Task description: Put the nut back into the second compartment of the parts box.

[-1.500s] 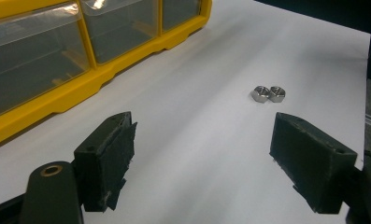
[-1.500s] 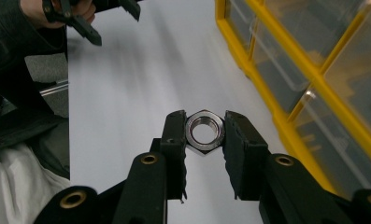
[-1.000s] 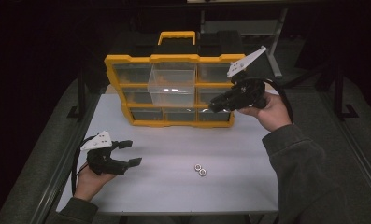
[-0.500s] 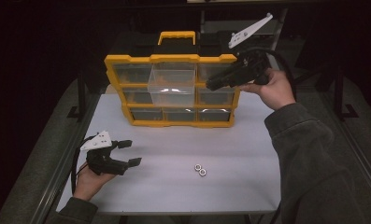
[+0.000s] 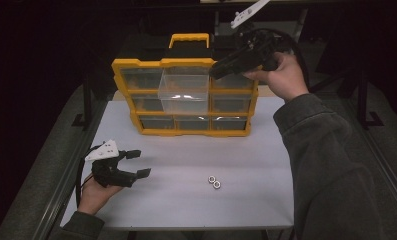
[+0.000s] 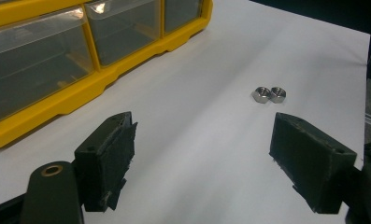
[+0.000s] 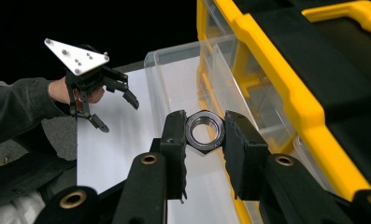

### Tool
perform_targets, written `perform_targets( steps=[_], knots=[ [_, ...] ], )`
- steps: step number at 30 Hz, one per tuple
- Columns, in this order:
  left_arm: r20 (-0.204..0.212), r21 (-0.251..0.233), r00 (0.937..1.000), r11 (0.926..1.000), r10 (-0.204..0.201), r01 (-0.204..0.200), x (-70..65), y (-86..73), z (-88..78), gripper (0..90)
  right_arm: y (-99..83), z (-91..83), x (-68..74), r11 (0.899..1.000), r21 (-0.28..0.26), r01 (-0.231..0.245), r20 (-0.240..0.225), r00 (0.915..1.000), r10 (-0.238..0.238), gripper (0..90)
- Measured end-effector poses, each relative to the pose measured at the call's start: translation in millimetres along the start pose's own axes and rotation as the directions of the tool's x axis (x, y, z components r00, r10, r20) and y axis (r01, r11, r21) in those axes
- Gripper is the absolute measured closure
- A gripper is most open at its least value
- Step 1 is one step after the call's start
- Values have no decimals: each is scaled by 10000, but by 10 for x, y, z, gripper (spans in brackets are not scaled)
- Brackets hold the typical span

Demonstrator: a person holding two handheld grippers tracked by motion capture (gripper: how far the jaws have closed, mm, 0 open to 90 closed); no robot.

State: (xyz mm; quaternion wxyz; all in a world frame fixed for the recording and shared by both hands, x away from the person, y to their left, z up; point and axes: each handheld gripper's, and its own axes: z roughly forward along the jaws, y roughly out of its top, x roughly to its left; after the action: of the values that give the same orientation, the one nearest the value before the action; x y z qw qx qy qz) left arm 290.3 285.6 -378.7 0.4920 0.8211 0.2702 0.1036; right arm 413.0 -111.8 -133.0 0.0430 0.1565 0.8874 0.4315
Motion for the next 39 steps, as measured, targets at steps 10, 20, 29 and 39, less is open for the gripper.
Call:
perform_targets(
  steps=[10,20,29,39],
  knots=[
    [-56,-195,9998,9996,-191,190,11,-4,-37,217,230,310,-10,9987,268,435,-187,9989,-430,689],
    [-15,-112,10000,9999,52,-52,28,-3,-41,218,294,618,-14,9949,843,558,-144,9984,-548,689],
    [15,-130,10000,9999,-10,10,24,-3,-47,217,280,775,-19,9905,1284,491,-222,9987,-466,682],
    [-15,-120,10000,9999,5,-5,30,-5,-42,217,238,679,-46,9931,1148,249,9,9997,-252,633]
  ],
)
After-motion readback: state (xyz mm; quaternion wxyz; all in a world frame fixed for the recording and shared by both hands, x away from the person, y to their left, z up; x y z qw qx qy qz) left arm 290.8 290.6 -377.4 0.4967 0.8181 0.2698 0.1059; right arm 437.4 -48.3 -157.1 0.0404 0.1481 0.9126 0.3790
